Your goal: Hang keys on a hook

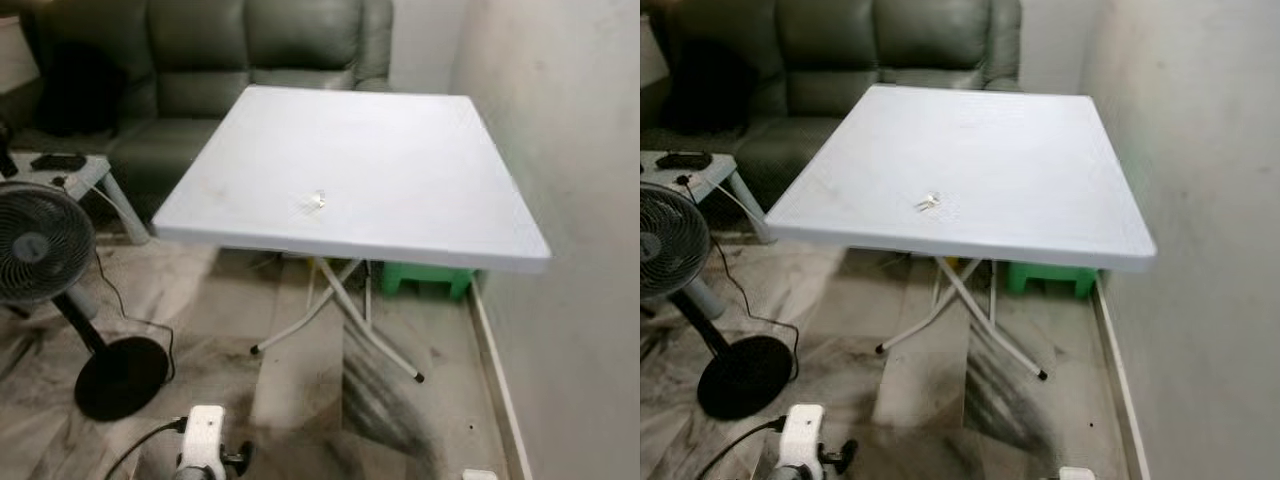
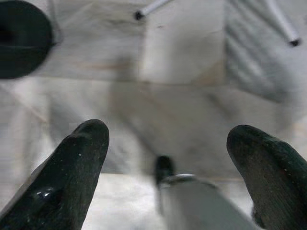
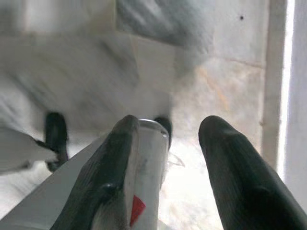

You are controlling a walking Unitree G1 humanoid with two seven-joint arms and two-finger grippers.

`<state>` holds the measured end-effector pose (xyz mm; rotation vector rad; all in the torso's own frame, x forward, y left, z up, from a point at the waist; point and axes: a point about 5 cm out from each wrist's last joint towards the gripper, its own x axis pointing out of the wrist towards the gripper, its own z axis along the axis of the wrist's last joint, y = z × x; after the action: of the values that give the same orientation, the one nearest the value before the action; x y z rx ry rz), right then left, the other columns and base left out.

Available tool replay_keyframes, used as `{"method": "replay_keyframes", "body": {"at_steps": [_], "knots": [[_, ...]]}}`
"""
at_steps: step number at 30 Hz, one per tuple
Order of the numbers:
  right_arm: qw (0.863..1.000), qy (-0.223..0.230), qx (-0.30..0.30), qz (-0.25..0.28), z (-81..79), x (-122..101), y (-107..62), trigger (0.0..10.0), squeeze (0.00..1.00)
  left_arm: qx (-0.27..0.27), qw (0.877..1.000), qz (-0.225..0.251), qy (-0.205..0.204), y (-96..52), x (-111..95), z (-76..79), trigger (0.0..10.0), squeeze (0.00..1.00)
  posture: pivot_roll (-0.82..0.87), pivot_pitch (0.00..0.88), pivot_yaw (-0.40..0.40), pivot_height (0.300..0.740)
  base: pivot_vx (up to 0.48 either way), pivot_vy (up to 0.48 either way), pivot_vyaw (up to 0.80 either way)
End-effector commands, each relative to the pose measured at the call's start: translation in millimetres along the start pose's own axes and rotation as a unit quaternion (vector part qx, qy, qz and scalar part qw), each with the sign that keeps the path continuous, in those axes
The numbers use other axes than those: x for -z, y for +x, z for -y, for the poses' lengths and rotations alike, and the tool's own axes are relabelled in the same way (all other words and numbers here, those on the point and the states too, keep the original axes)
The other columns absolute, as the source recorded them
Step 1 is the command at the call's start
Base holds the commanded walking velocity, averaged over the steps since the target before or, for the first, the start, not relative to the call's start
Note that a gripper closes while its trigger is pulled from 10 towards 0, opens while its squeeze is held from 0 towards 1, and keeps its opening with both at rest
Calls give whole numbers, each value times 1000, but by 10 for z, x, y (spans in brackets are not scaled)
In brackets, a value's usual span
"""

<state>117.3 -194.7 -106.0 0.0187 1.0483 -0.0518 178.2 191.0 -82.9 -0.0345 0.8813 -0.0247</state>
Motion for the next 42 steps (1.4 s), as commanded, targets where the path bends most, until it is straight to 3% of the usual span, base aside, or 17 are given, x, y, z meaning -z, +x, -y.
{"method": "replay_keyframes", "body": {"at_steps": [1,25,42], "knots": [[1000,2,-4,-21,-21,108,-21,10000,0,12,1000,7,2,30,-55,109,10000,0,-48,0,34,740,0,458,0],[1000,-1,-6,-30,-16,163,-35,10000,0,10,1000,4,11,30,-53,98,10000,0,-44,0,36,740,0,454,0],[999,-7,-5,-37,0,209,-49,10000,0,12,1000,-1,29,11,3,88,10000,0,-44,0,34,740,0,0,0]]}}
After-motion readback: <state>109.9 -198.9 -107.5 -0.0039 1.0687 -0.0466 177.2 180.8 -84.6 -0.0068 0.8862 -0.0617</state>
